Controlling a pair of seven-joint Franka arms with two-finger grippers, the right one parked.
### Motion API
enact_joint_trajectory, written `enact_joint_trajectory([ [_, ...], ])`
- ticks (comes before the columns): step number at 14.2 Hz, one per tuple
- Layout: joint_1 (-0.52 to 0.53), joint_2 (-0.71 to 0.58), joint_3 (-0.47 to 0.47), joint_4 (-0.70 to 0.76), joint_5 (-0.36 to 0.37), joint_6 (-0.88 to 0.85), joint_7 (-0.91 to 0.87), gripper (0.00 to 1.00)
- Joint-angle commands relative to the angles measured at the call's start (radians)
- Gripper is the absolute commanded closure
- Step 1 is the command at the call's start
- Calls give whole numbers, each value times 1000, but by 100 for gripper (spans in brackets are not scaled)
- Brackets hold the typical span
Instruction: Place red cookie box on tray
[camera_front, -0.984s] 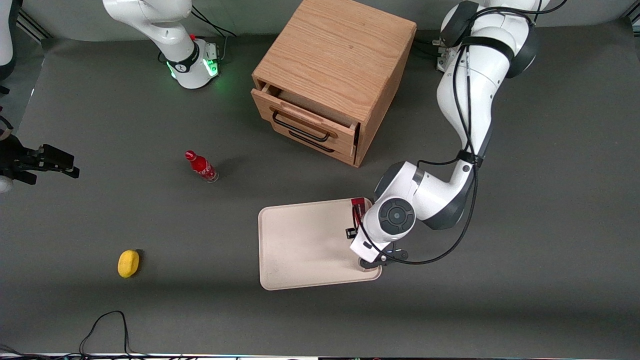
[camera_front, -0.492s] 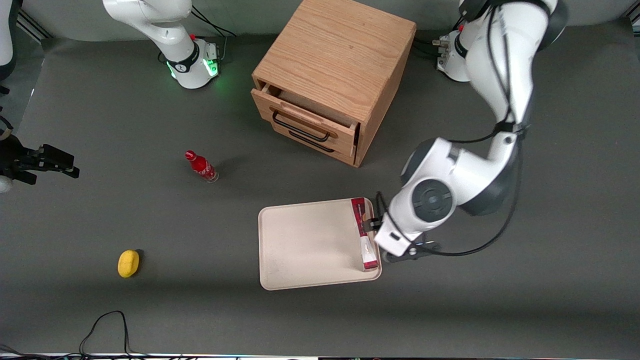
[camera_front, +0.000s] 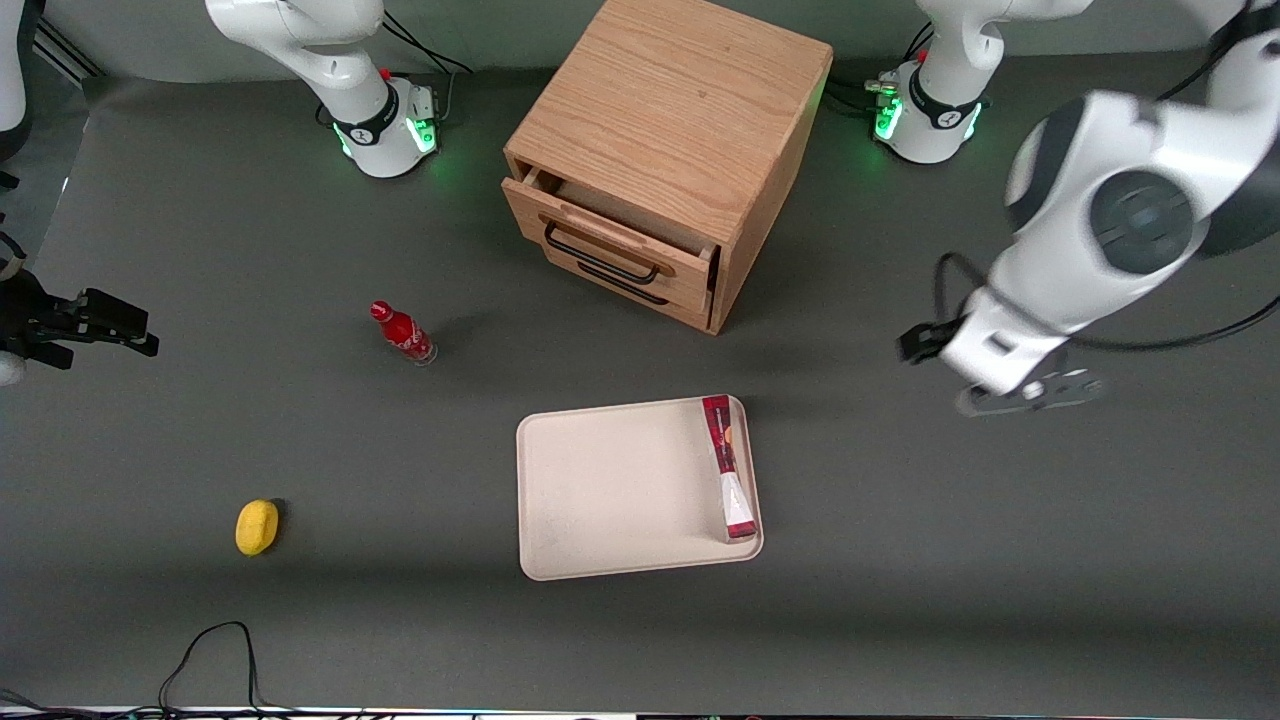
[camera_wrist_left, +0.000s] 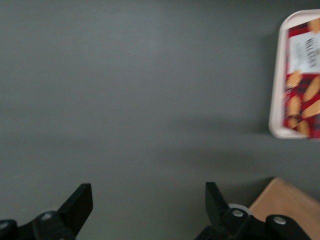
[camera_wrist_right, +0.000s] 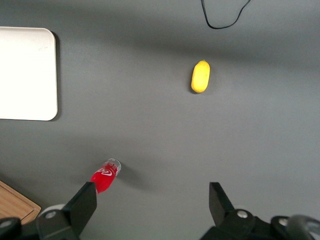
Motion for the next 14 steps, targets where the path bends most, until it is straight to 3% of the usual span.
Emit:
enact_joint_trajectory([
  [1, 41, -213, 66, -192, -5, -19, 225, 0],
  [3, -96, -301, 269, -271, -17, -17, 262, 0],
  [4, -121, -302, 308, -251, -17, -31, 266, 0],
  [6, -109, -281, 309, -166, -9, -98, 253, 0],
  [8, -42, -234, 249, -75, -12, -154, 252, 0],
  [14, -39, -36, 243, 163, -11, -208, 251, 0],
])
